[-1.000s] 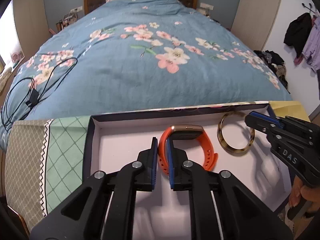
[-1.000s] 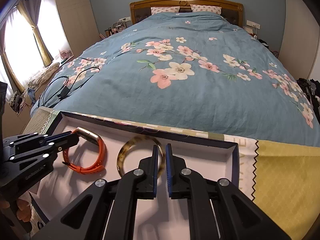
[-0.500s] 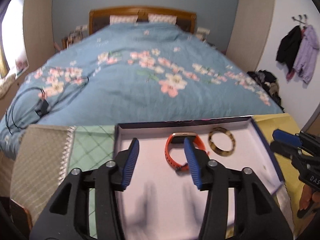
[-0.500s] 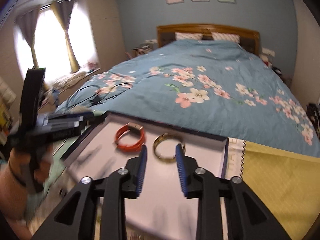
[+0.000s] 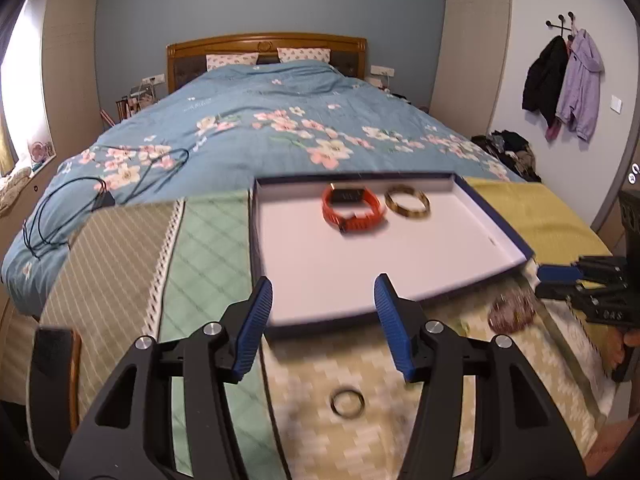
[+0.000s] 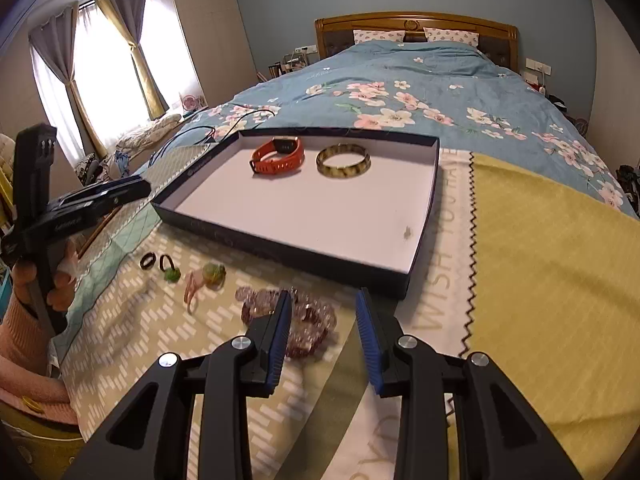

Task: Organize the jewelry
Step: 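Grasp the clear crystal bead bracelet with the right tool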

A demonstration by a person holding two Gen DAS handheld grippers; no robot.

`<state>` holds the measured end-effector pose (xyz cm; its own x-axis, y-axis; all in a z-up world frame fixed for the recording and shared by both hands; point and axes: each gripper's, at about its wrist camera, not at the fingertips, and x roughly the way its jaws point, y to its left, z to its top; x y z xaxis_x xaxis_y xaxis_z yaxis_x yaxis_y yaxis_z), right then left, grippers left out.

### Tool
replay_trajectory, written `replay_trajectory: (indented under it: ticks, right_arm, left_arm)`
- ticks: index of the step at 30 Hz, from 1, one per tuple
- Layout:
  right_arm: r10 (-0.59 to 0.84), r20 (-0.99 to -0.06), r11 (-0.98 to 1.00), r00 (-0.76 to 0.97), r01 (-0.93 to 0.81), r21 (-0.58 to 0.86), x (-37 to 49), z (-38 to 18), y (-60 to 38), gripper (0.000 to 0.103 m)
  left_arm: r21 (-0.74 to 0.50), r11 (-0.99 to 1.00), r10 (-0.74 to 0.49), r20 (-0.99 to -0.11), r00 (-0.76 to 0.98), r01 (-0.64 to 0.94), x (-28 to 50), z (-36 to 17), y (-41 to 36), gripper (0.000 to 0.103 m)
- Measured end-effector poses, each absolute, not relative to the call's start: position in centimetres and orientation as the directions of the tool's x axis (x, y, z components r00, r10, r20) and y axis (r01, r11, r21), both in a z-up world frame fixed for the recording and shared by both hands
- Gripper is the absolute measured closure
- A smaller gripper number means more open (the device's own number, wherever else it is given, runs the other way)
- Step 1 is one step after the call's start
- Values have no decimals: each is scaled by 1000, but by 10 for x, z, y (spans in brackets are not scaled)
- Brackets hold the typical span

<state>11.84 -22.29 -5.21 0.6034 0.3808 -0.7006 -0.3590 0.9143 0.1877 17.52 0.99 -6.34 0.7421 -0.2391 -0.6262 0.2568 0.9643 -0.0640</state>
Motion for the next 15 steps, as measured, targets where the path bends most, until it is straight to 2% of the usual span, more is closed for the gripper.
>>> replay_trajectory:
  ticks: [8,11,15]
  right_arm:
    - [386,-709,883,590,-459,99,121,-55,-189,71]
    - [368,-729,874,578,-482,58,126,-61,-179,59]
    - [364,-736,862,571,-506,34,129,-63,-174,59]
  left_arm:
    - [-59,954,-262,-634,727,293,148,-76,-2,48]
    - [-70,951,-275,-638,719,302,146,-77,-5,48]
    - [-72,948,-280,-643,712,309,146,-78,-6,47]
